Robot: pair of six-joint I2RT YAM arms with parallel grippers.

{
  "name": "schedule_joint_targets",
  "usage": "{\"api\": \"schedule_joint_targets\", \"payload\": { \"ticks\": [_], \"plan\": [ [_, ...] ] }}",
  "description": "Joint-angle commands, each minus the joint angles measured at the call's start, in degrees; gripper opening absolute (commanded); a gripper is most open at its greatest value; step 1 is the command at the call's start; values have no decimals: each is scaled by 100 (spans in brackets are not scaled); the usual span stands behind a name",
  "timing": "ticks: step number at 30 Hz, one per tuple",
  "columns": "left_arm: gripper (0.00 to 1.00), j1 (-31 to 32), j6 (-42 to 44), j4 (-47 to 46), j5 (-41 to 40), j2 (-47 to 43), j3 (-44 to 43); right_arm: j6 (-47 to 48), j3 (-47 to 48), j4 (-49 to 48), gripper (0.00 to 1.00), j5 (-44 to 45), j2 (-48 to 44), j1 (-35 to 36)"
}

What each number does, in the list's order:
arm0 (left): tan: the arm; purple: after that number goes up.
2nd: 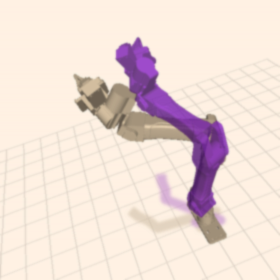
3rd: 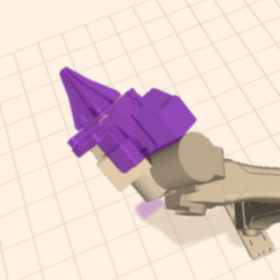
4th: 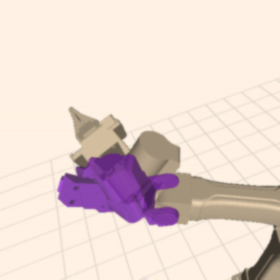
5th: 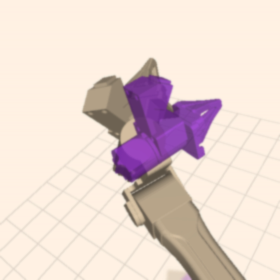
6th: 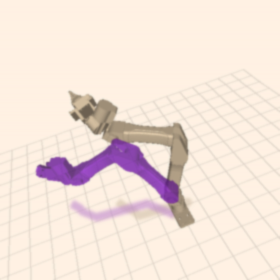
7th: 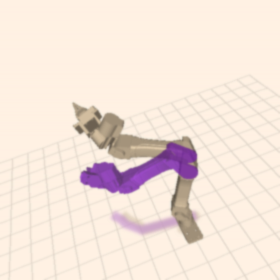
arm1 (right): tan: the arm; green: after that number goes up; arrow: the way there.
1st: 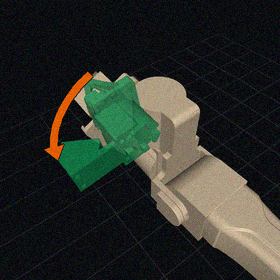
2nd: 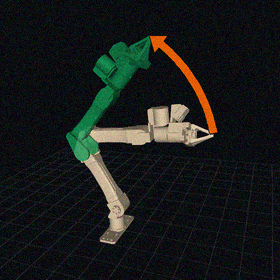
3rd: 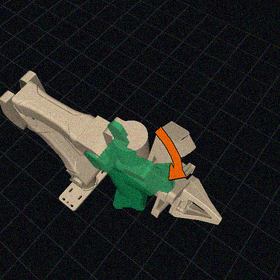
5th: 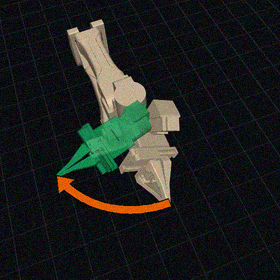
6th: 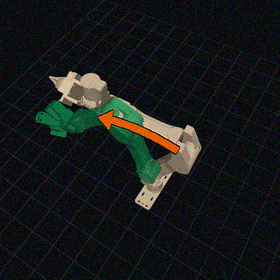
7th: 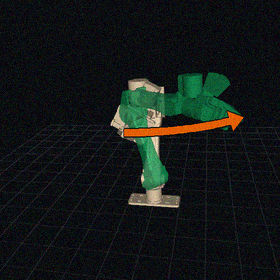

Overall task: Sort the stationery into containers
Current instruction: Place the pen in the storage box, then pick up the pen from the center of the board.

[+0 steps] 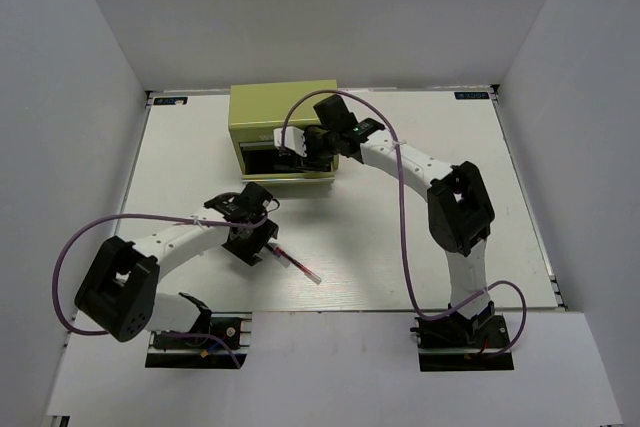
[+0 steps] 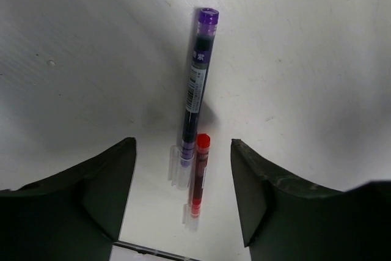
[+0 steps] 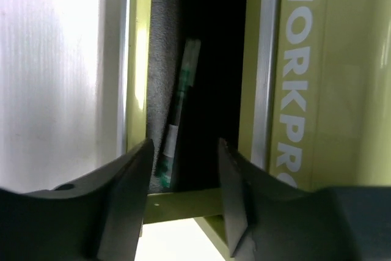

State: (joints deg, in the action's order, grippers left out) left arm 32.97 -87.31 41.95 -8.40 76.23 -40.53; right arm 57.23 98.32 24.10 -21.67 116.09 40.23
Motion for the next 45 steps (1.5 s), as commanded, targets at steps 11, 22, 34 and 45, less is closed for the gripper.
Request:
{"api": "schedule_joint_targets", "payload": {
  "ticks": [11,22,34,45],
  "plan": [
    [63,-28,275,261,-241,489,-490,-1345,-1842,-185,60,-1515,-1949,-287],
    [50,-28,381,436,-293,1077,-666,-2163,-3538,-678,60,-1674,-3145,-446],
    [15,-28,548,753,-346,991,-666,-2418,-3935,-696,90,-1665,-3594,-577],
    [4,8,1471,-502,-1145,-713,-1088,-2173,-4014,-468,90,-1849,-3629,-648]
  ]
}}
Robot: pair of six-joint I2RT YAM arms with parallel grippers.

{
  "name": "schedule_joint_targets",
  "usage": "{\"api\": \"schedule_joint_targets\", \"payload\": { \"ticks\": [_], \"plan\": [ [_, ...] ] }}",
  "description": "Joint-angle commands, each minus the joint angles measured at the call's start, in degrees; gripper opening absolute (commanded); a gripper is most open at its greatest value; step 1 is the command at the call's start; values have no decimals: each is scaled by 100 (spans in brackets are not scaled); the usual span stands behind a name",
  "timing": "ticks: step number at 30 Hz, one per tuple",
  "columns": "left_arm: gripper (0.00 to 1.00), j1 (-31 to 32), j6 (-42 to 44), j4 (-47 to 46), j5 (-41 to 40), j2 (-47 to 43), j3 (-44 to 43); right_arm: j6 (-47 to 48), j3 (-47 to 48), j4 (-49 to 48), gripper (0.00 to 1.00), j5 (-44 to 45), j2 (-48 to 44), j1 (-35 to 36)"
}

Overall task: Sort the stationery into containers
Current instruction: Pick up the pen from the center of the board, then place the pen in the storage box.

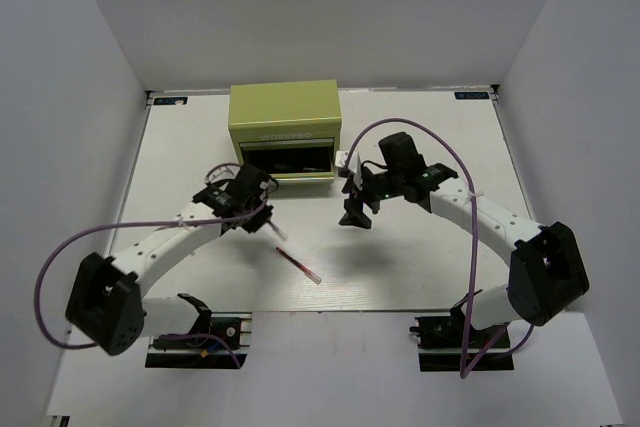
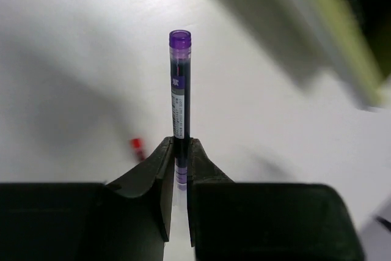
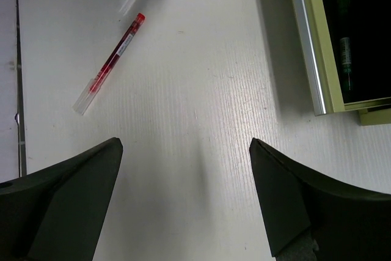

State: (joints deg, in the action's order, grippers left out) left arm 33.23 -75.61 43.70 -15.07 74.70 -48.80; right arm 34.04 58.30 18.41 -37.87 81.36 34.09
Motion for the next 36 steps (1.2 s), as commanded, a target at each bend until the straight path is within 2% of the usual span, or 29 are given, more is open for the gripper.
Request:
{"api": "schedule_joint_targets", "payload": {
  "ticks": [1,5,9,14,21,26,32,36],
  "plan": [
    [4,-19,354,-1079,-549,-709,-210,199,-21,162,90,-299,-173,-34],
    [1,-71,214,-1829,-717,-589,-217,226,-65,206,90,-344,-182,-42],
    [0,-71,-383,-2278,-532,61,-437,261,-100,207,90,-300,-287,-60],
    [0,-71,-1130,-3129,-742,334,-438,243,-231,224,90,-256,-410,-130],
    [0,-71,-2034,-3395,-1155,687,-552,156,-390,145,90,-265,-507,-183],
    [0,-71,-2677,-3131,-1209,1117,-675,111,-408,110,90,-256,-525,-236],
    [13,-71,-3021,-3614,-1411,1529,-675,76,-399,153,90,-318,-507,-262],
    [24,-71,-3021,-3614,-1464,1706,-938,85,-407,189,90,-335,-516,-271]
  ]
}}
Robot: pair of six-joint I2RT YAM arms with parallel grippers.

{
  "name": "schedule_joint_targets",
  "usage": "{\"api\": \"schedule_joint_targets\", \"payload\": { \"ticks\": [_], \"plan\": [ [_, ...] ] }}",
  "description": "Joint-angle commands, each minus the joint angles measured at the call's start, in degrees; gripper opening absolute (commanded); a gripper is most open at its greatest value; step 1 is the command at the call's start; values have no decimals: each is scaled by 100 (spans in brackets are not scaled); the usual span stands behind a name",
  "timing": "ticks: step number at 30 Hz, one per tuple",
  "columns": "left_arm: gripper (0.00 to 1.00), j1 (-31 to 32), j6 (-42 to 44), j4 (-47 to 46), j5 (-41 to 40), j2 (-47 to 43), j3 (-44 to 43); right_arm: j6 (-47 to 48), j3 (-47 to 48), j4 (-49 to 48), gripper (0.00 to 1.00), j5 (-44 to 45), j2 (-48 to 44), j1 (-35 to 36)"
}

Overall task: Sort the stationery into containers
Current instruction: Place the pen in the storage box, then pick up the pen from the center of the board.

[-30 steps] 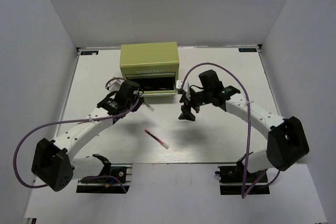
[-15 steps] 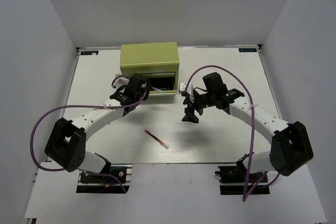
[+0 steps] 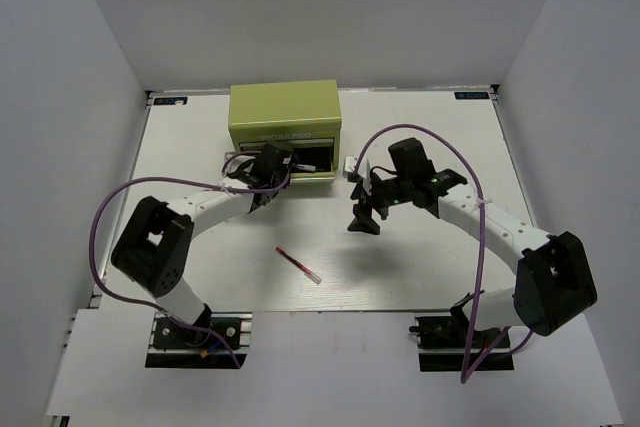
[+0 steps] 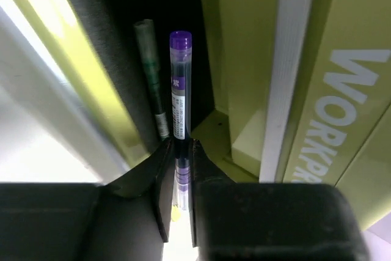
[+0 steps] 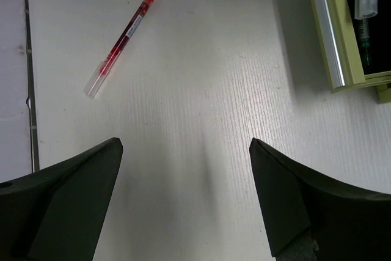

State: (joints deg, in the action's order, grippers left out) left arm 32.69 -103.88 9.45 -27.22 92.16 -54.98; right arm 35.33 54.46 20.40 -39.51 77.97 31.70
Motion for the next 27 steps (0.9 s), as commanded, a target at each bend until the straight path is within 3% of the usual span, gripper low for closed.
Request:
{"api": "schedule_joint_targets", "payload": {
  "ticks": [1,4,7,10,14,19,23,24,27],
  "plan": [
    [37,-17,-195,-189,-248,-40,-320,-61,-40,-1,90,-154,-177,-33],
    [67,-17,-195,-189,-196,-40,-320,-88,-84,-10,90,-110,-169,-41],
    [84,-17,-195,-400,-73,-241,-49,-307,-58,-89,90,-136,-72,-15],
    [85,-17,-134,-567,67,-479,250,-395,-32,-28,90,-338,95,2],
    [85,45,759,-761,339,-1146,514,-527,-14,-124,90,-392,253,107],
    [78,98,2019,283,551,-2523,707,-545,144,-177,72,-22,621,545],
    [53,98,2425,2054,78,-3884,1347,-632,328,-221,66,494,1079,1125],
    [41,37,2512,2348,16,-4159,1463,-676,468,-256,64,592,1349,1223],
    [30,36,2565,3280,-169,-5133,1780,-1045,827,-379,61,1040,1728,1803]
  ]
}}
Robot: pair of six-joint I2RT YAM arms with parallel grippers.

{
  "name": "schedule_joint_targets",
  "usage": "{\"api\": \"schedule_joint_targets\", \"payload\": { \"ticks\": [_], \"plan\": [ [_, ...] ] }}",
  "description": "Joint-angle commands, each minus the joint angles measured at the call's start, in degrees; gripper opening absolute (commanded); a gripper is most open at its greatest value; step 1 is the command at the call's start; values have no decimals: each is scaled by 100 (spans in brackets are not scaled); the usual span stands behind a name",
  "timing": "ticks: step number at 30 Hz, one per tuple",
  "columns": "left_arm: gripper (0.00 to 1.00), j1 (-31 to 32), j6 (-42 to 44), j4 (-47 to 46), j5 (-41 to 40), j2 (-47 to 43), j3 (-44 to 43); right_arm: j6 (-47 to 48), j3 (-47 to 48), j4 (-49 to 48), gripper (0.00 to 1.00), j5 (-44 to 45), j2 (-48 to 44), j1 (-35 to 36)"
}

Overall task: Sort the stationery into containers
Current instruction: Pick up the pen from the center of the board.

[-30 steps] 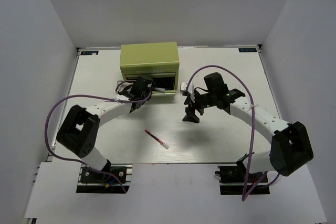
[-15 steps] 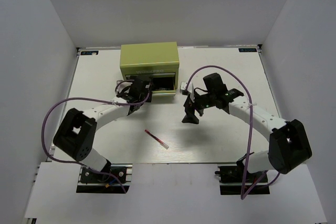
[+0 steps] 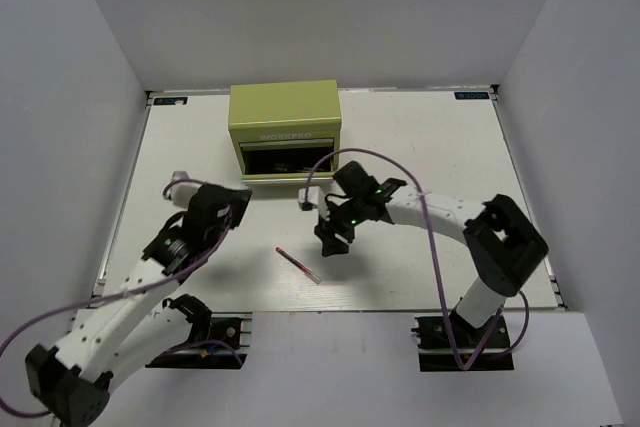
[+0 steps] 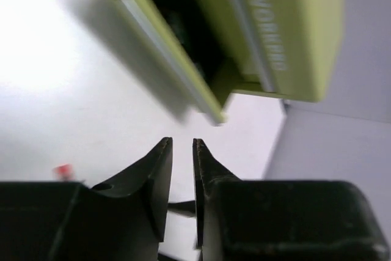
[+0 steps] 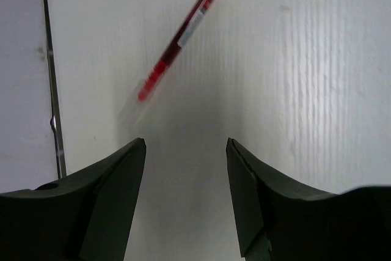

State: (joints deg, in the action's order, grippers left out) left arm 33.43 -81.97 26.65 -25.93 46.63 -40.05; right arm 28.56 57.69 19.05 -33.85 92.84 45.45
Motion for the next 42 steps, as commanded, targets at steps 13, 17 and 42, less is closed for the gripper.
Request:
{"api": "schedule_joint_targets", "payload": {
  "ticks": [13,17,42],
  "plan": [
    [76,-38,885,3188,-878,-2000,-28,-1255,1754,-279,64,1766,1851,1668],
    [76,-38,885,3320,-878,-2053,-29,-1563,1851,-375,62,2547,2071,1879],
    [76,-38,990,2388,-325,-1947,560,219,2121,125,0,2813,736,1124]
  ]
}}
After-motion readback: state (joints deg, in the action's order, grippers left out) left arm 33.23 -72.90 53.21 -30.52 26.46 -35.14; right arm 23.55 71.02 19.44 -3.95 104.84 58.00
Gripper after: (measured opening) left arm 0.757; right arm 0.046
